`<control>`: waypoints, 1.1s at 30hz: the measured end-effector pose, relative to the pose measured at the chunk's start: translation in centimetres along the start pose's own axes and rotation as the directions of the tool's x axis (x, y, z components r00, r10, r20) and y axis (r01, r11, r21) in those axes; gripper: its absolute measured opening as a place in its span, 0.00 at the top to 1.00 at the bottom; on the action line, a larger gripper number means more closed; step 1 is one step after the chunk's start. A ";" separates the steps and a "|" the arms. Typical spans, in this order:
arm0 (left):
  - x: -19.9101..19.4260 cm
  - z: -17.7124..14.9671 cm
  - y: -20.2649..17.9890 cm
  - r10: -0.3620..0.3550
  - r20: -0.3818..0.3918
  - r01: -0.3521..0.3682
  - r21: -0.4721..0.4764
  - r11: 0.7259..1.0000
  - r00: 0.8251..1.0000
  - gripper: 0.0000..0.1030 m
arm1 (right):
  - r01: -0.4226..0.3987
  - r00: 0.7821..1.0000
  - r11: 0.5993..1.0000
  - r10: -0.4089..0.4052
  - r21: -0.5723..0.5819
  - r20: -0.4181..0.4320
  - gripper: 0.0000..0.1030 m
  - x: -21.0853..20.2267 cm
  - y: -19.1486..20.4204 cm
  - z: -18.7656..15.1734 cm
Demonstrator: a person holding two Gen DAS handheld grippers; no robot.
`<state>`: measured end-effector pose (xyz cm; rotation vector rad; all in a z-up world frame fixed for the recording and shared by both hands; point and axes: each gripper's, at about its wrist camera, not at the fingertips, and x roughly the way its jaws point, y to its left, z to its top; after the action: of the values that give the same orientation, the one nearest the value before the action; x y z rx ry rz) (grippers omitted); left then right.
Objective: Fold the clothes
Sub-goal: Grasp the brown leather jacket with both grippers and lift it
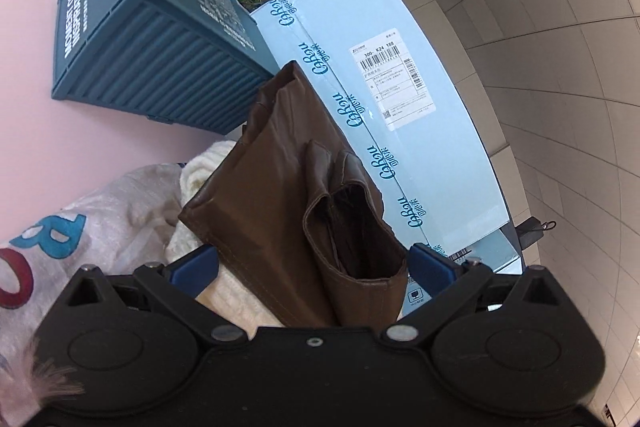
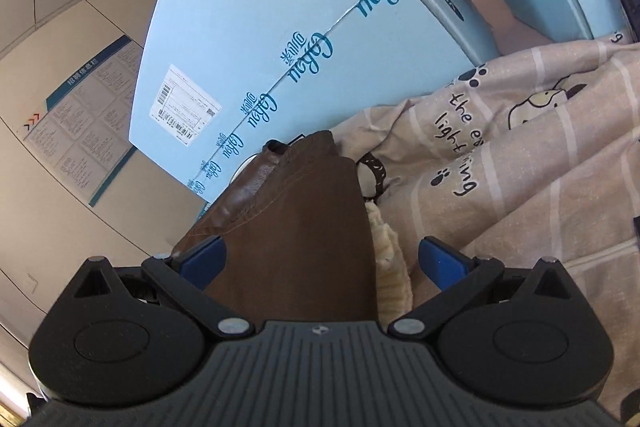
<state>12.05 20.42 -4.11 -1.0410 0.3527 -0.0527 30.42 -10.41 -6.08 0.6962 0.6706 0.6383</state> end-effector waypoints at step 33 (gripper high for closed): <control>3.5 -0.8 -2.4 -0.064 0.125 0.026 0.282 0.959 0.990 0.53 | 0.106 0.982 0.960 -0.061 -0.261 0.177 0.63 -1.2 2.6 -2.0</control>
<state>15.37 17.76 -3.35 -0.7667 0.1930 -0.0717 27.47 -8.94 -4.91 0.4594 0.4442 0.5725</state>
